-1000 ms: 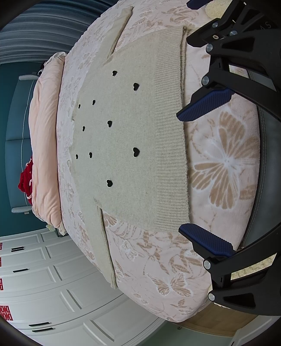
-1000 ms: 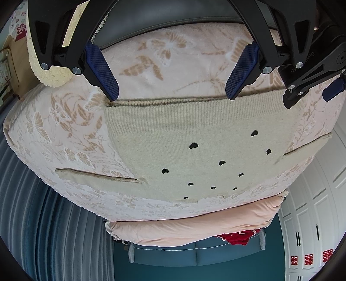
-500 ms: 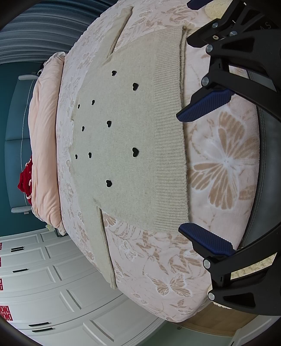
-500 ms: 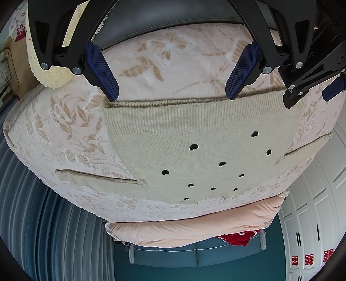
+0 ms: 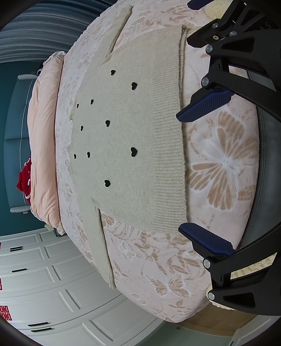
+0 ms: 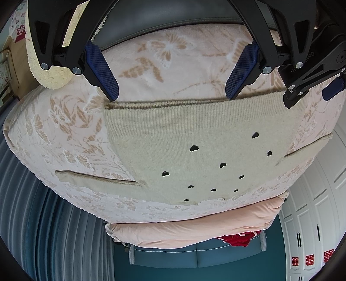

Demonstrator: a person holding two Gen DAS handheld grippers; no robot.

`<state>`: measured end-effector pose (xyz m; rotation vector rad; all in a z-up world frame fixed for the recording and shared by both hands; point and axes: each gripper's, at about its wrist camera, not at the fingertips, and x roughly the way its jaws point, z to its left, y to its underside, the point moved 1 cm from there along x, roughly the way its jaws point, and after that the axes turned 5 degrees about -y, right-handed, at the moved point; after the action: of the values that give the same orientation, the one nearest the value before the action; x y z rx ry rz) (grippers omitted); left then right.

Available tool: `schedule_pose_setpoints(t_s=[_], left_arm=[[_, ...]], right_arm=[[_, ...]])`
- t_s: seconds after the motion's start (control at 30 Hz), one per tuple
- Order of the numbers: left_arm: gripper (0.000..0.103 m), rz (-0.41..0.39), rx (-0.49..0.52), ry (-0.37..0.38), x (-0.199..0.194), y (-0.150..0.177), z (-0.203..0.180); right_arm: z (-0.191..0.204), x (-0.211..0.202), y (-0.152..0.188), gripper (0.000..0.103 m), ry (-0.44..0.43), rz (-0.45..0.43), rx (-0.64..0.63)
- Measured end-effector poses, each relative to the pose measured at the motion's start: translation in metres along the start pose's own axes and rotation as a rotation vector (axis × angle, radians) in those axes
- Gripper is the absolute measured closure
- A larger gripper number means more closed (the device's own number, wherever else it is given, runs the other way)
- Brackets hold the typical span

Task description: Fold small clothes

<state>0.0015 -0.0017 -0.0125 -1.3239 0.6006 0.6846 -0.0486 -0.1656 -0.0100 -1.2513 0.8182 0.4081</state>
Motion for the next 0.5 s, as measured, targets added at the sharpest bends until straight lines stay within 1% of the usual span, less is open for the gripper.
schedule_pose_setpoints(t_s=[0.33, 0.5], left_arm=[[0.012, 0.003, 0.001, 0.0, 0.002, 0.003, 0.001], [0.012, 0.018, 0.001, -0.005, 0.009, 0.007, 0.001]], right_arm=[[-0.001, 0.004, 0.006, 0.005, 0.002, 0.007, 0.001], [0.001, 0.011, 0.004, 0.005, 0.004, 0.027, 0.0]])
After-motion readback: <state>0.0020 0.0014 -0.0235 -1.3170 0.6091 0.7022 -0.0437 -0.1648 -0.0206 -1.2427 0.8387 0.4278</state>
